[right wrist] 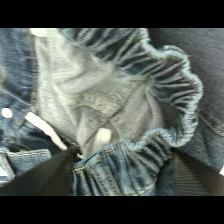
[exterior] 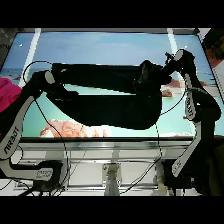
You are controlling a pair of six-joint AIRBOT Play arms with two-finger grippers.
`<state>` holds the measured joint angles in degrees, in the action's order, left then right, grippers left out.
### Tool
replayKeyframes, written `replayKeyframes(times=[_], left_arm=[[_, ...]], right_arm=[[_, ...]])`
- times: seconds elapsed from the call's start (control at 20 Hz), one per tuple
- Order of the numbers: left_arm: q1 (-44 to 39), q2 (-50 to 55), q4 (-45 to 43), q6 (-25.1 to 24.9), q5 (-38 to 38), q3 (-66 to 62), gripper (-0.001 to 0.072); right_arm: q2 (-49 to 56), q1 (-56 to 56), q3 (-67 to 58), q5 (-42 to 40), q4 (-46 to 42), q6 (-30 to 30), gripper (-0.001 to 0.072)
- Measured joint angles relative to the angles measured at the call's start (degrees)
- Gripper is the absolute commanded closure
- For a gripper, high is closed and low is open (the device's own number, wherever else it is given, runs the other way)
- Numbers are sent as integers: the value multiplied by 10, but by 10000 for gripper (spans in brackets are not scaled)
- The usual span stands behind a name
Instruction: Fold the clothes and pants, and hang the long-sleeved shirts on hangers.
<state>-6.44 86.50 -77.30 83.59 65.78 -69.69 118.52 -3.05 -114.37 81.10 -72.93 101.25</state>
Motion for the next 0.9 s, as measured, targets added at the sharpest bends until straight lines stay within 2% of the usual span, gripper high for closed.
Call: replayKeyframes(times=[0.05, 0.1, 0.5, 0.9], left_arm=[[0, 0, 0, 0, 0, 0, 695], [0, 0, 0, 0, 0, 0, 695], [0, 0, -17, 0, 0, 0, 695], [1, -2, -61, 1, 0, 0, 695]], right_arm=[[0, 1, 0, 12, -3, 0, 589], [0, 2, 0, 23, -4, 0, 670], [-33, -17, -14, 89, -15, -3, 673], [-97, -129, -16, 190, -29, -14, 669]])
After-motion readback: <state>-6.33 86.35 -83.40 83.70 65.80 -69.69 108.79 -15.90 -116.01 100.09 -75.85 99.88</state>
